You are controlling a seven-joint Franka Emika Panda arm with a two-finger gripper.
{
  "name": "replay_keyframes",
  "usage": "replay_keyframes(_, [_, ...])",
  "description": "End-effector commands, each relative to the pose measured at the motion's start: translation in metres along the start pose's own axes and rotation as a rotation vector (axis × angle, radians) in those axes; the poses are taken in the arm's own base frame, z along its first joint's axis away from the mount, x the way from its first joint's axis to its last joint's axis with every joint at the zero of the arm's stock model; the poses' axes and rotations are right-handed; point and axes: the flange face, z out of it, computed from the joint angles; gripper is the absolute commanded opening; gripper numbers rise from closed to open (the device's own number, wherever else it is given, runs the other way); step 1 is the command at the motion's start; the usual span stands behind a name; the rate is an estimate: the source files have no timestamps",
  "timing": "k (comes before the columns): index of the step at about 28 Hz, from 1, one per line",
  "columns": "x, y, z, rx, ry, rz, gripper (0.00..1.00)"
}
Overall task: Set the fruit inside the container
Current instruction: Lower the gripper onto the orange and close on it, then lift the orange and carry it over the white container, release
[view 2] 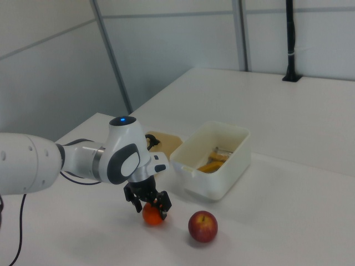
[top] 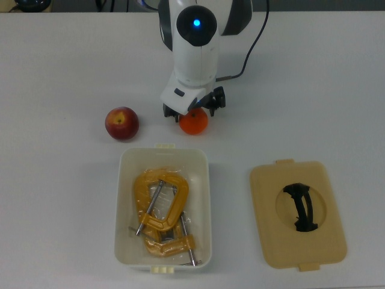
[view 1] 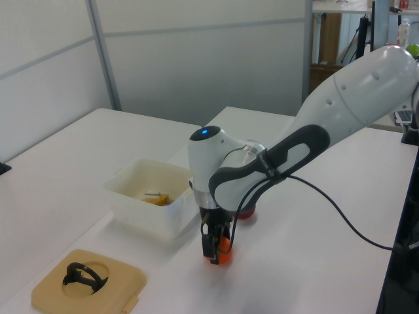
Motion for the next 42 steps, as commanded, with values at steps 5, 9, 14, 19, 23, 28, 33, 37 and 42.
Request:
replay_keyframes(5, [0.023,-0.001,0.002,-0.030,0.030,0.017,0.39])
replay_keyframes(9, [0.021,-0.002,-0.006,-0.030,0.033,0.019,0.21])
replay_keyframes(14, [0.019,0.002,-0.045,-0.037,0.029,0.036,0.20])
replay_keyframes(19, [0.034,0.013,-0.112,-0.040,0.034,0.066,0.21])
replay_keyframes(23, [0.048,0.022,-0.151,-0.041,0.110,0.083,0.21])
replay_keyframes(28, [0.079,0.041,-0.175,-0.041,0.251,0.140,0.21])
replay_keyframes(33, [0.106,0.048,-0.165,-0.041,0.430,0.229,0.25])
replay_keyframes(37, [0.126,0.055,-0.134,-0.079,0.513,0.269,0.25])
replay_keyframes(42, [0.137,0.062,-0.104,-0.125,0.542,0.292,0.29])
